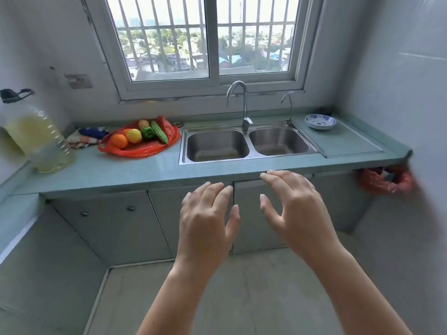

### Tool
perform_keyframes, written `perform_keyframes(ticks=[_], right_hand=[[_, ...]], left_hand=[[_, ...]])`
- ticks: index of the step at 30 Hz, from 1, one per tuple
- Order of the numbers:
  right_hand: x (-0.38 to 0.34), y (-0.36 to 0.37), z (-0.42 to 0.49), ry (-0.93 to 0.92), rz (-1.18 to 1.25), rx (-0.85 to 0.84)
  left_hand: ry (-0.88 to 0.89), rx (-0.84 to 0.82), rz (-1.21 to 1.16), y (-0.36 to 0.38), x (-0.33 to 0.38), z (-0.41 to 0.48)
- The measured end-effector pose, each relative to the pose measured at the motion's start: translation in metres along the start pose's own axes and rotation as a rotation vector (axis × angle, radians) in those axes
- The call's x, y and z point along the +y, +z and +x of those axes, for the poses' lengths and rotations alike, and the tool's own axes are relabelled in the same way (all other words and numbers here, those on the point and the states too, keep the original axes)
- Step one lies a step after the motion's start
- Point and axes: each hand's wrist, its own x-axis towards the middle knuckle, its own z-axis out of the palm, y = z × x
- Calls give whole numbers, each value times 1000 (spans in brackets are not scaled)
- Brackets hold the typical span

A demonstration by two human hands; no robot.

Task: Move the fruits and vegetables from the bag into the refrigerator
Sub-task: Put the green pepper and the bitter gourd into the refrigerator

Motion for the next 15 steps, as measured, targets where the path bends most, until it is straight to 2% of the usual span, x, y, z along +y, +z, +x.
perform_keyframes(ticks=[6,15], right_hand=[[7,63,81,-156,137,-56],[-12,168,148,-266,237,-114]], left_hand=[[-179,83,115,17,-49,46],[-341,55,207,40,-143,73]])
